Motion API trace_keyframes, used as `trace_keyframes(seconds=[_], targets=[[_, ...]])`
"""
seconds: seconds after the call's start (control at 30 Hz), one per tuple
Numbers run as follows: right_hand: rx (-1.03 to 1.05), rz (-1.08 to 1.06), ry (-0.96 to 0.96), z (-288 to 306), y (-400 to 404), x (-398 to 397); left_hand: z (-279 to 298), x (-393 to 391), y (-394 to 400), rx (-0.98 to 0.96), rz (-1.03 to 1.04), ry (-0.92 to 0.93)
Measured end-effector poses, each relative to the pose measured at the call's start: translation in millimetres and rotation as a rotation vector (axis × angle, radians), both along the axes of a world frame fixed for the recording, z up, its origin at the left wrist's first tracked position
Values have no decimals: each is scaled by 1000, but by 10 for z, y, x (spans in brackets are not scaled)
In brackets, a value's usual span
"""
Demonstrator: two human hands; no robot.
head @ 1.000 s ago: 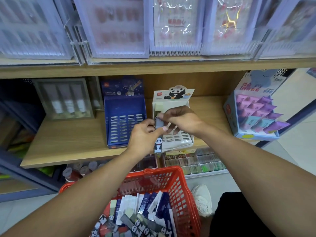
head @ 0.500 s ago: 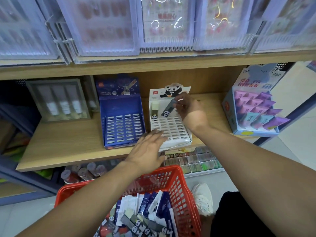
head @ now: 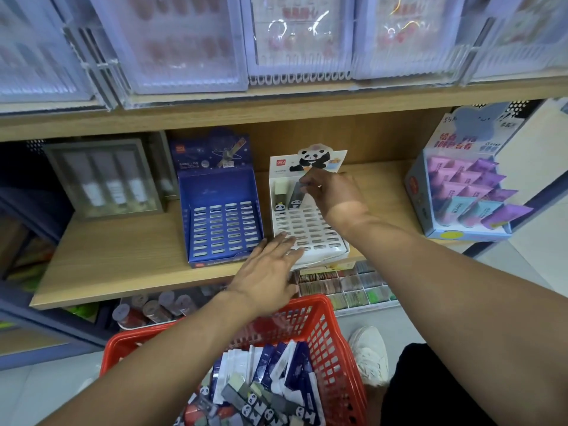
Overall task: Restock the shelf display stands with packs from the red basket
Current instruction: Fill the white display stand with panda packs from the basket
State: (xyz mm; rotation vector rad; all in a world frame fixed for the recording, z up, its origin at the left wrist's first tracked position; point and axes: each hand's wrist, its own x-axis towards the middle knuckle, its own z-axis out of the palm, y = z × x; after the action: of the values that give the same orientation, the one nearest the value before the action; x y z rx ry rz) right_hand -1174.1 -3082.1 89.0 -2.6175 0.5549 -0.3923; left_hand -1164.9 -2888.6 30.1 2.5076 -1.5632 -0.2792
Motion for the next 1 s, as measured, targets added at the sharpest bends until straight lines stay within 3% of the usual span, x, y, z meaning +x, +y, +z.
trace_keyframes(seconds=[0.2,0.33,0.87,1.0], targets=[[-298,-45,37,25,44,97,8,-8,-1,5,3,17],[-346,-104,6,63,83,59,14,4,1,14,-2,24],[-354,-138,200,-20,116,105,16,1,17,46,-39,7],[-411,-90,107,-49,145,115,11,3,9,42,-37,5]])
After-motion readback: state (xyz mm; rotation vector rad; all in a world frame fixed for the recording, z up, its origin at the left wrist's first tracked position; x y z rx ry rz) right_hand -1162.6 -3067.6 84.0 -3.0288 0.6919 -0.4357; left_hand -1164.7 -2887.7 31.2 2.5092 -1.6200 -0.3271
